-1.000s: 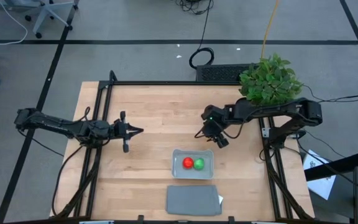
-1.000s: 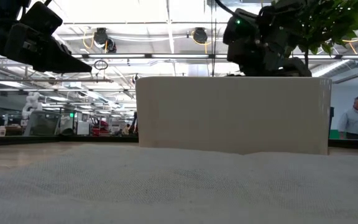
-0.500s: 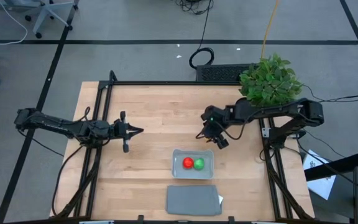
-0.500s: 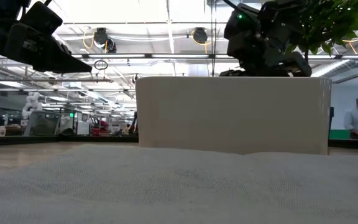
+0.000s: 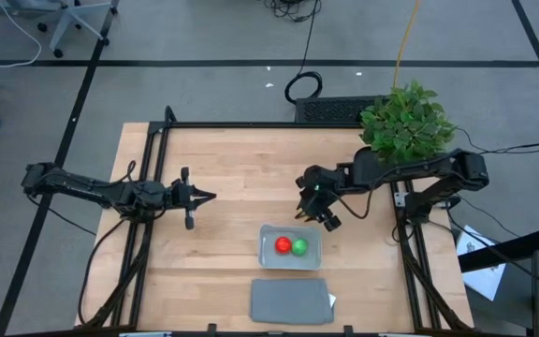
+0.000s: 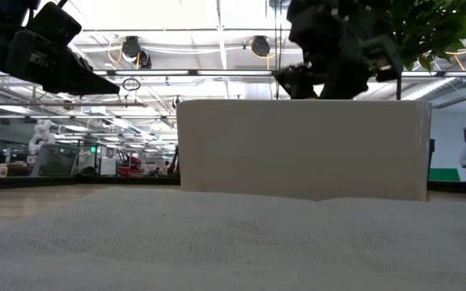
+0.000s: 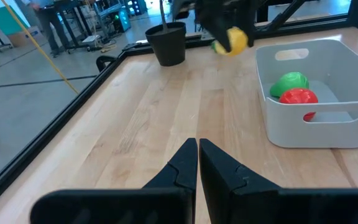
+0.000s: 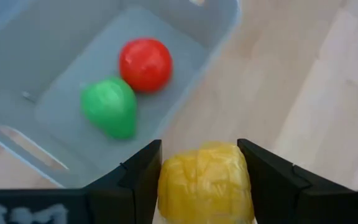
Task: Pick and placing Produce into tupperware
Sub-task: Put the yellow pineapple into the gray bin
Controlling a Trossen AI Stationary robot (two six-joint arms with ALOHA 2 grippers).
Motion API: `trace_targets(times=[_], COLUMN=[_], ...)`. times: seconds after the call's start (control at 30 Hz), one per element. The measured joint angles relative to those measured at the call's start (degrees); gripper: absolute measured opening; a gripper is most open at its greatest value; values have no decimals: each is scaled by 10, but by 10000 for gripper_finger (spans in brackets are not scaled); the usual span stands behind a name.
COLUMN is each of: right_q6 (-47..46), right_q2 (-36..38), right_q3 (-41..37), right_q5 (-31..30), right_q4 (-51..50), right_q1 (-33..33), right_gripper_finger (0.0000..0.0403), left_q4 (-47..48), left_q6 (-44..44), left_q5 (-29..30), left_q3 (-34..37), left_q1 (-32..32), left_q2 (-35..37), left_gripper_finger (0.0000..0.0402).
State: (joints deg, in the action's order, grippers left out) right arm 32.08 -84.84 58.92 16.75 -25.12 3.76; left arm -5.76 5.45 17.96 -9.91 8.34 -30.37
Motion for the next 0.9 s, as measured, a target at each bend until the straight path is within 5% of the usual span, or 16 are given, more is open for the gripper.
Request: trace_targets(times=[0.9], right_q6=[-29], right_q2=[0], right_q3=[22], right_q5=[1], right_q4=[25], right_q1=[-100], right_gripper_finger=[187], left_q4=[0], left_q6=[0], left_q5=[0], left_q3=[0], left_q1=[0], left_q2=[0], left_gripper_finger=[21])
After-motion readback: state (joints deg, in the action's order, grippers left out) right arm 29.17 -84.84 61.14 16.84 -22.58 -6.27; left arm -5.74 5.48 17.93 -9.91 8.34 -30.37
